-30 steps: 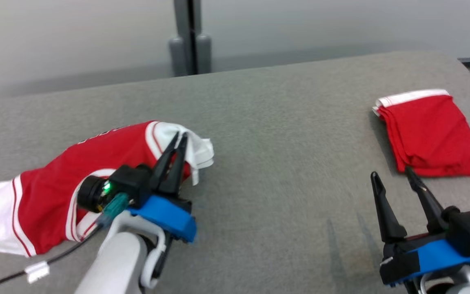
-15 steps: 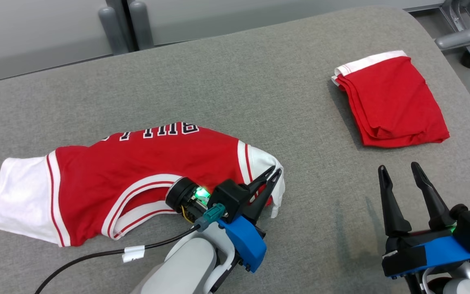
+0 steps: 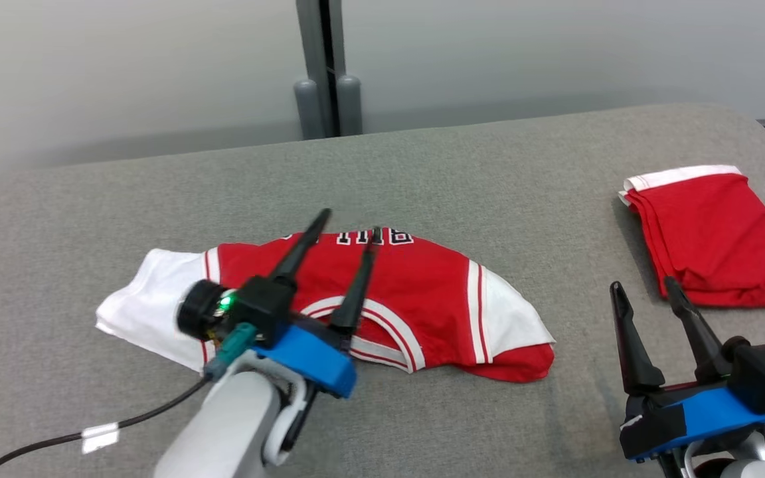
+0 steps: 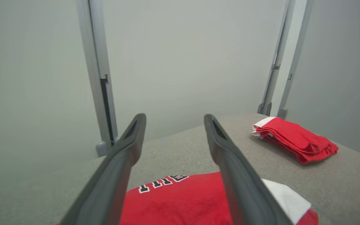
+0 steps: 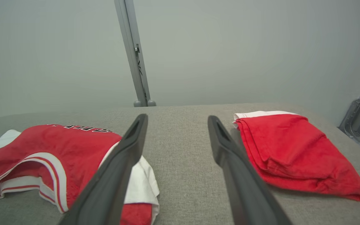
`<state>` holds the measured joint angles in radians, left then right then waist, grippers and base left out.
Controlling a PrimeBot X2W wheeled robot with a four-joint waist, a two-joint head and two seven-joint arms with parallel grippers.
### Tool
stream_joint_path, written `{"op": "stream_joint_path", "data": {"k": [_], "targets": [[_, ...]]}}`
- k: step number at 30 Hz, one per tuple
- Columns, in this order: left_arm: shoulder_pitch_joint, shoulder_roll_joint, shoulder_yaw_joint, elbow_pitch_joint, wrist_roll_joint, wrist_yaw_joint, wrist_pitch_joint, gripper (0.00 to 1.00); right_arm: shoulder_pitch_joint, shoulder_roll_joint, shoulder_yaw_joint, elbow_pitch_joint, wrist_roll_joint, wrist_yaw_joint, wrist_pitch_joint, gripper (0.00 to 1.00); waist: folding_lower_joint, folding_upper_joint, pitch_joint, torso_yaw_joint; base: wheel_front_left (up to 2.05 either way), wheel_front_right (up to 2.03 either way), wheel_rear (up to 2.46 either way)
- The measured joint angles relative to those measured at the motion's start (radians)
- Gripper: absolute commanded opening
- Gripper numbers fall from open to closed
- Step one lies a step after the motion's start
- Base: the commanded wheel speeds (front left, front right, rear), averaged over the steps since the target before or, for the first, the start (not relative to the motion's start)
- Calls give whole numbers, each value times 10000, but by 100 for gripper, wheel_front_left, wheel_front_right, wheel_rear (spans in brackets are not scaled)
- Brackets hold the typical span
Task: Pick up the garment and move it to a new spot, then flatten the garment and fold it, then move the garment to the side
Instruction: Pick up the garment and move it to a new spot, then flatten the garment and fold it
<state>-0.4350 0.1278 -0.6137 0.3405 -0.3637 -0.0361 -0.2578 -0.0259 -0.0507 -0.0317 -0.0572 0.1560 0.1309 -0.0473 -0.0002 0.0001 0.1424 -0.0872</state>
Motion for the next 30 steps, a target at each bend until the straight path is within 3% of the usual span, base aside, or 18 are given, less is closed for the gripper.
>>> {"op": "stream_joint_path", "data": {"k": [7, 14, 19, 30], "targets": [[1076, 1131, 1781, -456, -608, 832, -27, 100, 343, 0, 15, -128, -56, 0, 261, 100, 0, -1, -554, 706, 0, 0, 0], [2609, 2102, 3030, -972, -1118, 1078, -36, 100, 573, 2, 132, -155, -58, 0, 443, 100, 1, 0, -993, 993, 0, 0, 0], [3542, 2502, 3208, -1361, -1266, 1158, 27, 100, 814, 4, 232, -115, -81, 0, 558, 100, 0, -1, -1315, 983, 0, 0, 0], [4329, 2633, 2940, -1921, -1269, 1264, 318, 100, 1392, 0, -54, -153, -36, 0, 723, 100, 1, -1, -1543, 856, 0, 0, 0]]}}
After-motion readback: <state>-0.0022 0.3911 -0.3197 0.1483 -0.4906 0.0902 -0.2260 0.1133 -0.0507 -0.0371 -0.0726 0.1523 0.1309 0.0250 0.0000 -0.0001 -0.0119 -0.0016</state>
